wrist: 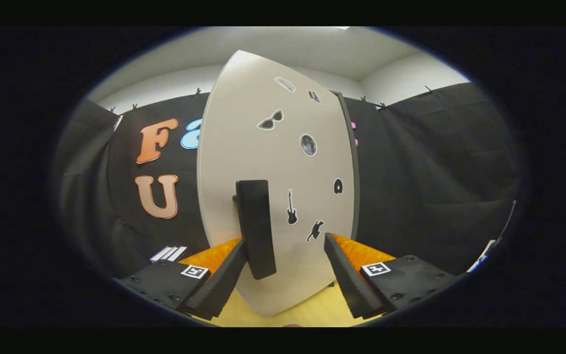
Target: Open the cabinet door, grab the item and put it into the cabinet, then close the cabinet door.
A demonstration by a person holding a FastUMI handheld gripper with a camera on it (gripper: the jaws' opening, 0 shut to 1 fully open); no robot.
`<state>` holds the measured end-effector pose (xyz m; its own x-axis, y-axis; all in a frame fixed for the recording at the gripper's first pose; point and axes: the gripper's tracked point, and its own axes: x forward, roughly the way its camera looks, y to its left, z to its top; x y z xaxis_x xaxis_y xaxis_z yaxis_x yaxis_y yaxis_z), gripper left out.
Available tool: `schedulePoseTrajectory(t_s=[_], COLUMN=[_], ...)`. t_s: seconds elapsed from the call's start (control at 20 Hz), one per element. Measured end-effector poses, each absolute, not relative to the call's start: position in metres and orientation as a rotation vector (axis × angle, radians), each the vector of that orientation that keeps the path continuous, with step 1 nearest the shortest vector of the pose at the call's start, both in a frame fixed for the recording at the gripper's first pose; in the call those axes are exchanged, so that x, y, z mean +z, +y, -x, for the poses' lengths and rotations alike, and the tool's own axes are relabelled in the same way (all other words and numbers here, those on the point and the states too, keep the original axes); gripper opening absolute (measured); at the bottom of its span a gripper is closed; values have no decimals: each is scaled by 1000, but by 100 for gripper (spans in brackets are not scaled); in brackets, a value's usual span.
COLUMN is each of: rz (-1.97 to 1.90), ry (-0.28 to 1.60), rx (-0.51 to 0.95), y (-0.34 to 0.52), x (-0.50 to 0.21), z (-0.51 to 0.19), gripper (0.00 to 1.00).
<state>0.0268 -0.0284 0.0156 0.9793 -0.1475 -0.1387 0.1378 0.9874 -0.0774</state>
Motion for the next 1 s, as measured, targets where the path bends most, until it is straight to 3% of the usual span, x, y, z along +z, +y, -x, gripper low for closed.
schedulePoseTrajectory(t_s=[1.0], rz=[54], ry=[73], rx=[131], y=[-67], x=[46], z=[61], gripper=[98])
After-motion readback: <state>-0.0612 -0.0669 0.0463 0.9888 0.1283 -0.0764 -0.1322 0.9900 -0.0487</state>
